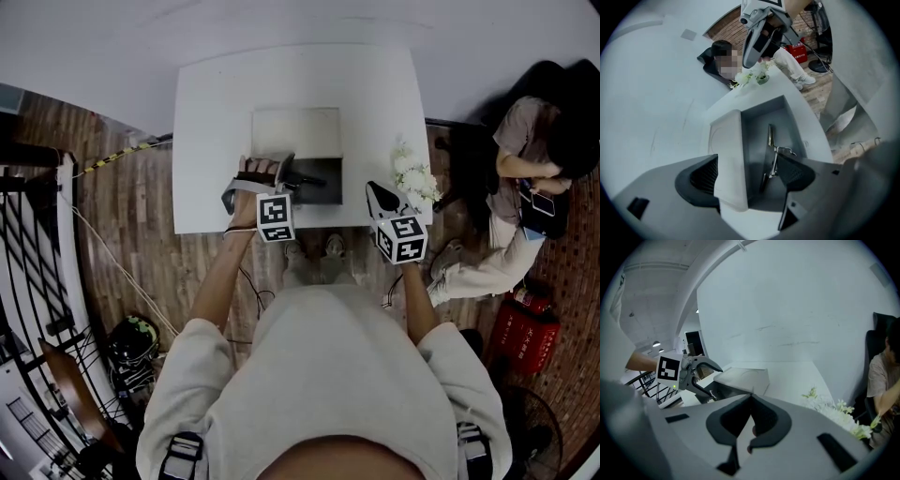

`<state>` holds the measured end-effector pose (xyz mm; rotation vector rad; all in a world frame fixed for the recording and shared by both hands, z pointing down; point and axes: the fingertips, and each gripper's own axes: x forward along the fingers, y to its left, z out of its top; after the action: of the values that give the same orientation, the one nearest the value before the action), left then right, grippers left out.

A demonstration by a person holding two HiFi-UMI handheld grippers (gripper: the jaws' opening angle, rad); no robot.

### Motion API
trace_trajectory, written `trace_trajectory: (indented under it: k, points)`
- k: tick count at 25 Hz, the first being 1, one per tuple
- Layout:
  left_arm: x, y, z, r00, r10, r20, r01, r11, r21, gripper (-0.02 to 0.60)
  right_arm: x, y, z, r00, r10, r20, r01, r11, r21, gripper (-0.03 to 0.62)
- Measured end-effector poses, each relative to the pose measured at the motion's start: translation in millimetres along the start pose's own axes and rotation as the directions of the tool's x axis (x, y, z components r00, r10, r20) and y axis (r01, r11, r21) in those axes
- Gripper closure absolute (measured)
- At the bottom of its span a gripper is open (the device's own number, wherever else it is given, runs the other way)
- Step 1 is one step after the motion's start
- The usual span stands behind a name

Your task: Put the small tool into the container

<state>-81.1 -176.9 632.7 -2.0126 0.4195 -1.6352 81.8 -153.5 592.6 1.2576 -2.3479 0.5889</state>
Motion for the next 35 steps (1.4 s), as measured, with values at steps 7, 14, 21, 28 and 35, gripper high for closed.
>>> trace_trajectory:
  k: [7,14,21,28,35]
  points:
    - [1.4,-16.2,-7.6,1.0,-0.007,-0.014,0.006,0.999,-0.04,0.219,6.3,2.3,-4.2,1.0,0.013,-0.008,-0.013,1.0,-0.001,0.595]
    - [-9.9,-26.9,-18.3,0.999,0.024,-0.028,-0.026,0.996,-0.083,0.219,6.0,11.4,-4.4,1.0,0.027,-0.011,-0.028,1.0,-0.012,0.595]
    - [-25.0,-20.2,-26.0,0.996,0.087,-0.006,-0.086,0.977,-0.193,0.221,8.9,25.7,-0.9,0.999,0.04,-0.009,-0.04,0.999,-0.021,0.595]
    - [-45.1,-6.0,-22.8,0.977,0.213,0.018,-0.2,0.941,-0.271,0.418,5.1,32.1,3.5,0.999,0.045,0.0,-0.045,0.999,-0.029,0.595]
    - [-59.9,4.9,-22.7,0.954,0.299,0.026,-0.271,0.894,-0.357,0.558,4.3,39.0,9.7,0.999,0.048,0.015,-0.047,0.998,-0.037,0.595]
